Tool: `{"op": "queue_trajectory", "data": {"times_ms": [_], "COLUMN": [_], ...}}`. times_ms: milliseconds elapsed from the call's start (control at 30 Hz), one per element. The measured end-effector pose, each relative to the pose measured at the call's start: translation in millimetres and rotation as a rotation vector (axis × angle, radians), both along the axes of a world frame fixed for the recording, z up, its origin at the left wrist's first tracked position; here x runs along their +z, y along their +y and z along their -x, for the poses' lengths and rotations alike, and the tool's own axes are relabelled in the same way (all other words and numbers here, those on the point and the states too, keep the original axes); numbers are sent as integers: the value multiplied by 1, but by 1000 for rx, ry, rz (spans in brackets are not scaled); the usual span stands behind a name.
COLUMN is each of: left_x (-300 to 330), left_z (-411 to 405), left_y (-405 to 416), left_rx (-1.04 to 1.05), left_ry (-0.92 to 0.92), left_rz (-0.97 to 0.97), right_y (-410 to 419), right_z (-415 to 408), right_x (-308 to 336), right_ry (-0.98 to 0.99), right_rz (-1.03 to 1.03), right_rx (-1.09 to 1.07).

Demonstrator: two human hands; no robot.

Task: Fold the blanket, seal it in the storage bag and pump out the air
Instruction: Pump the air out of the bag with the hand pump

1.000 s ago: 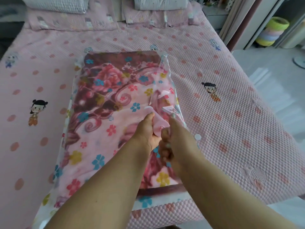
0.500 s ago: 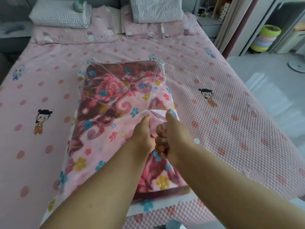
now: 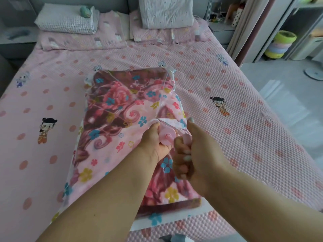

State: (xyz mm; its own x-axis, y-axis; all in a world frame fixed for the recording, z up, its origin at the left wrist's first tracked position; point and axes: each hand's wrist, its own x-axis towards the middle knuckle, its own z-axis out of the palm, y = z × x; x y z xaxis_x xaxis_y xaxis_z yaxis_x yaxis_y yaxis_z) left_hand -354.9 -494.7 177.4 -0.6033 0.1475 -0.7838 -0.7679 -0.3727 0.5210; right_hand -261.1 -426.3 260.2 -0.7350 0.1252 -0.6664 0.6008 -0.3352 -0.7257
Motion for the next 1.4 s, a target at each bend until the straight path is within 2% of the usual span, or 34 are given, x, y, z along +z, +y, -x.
{"op": "queue_trajectory", "data": {"times_ms": [67, 167, 300, 400, 533, 633, 733, 900, 1000, 1100, 1233, 1333, 1400], "left_x": [-5, -13, -2, -6, -14, -1, -5, -10, 3, -1, -9, 1, 5], "left_z": [-1, -3, -1, 0, -1, -6, -3, -5, -7, -4, -9, -8, -8], "left_y": [2, 2, -1, 1, 2, -3, -5, -3, -5, -3, -2, -4, -4], "left_rx": [-31, -62, -18, -119, -135, -76, -131, -119, -34, -65, -67, 1, 3], "left_ry": [7, 23, 10, 3, 11, 16, 32, 36, 16, 37, 50, -2, -19], "left_rz": [3, -2, 34, 70, 26, 60, 90, 65, 57, 131, 35, 6, 36], "right_y": [-3, -1, -1, -5, -4, -8, -11, -4, -7, -6, -5, -7, -6], "right_z": [16, 16, -1, 15, 16, -1, 1, 7, -10, 0, 11, -5, -13], "right_x": [-6, -15, -1, -8, -20, -7, -10, -13, 2, -5, -17, 0, -1], "right_ry": [11, 90, -4, -4, 122, -4, 11, 156, 6, 1, 160, 19, 25], "right_rz": [-29, -37, 1, -34, -41, 6, -4, -47, 11, -22, -76, -6, -18], "right_rx": [-26, 76, 20, -55, 63, 5, -53, 69, 31, -52, 83, 32, 14]}}
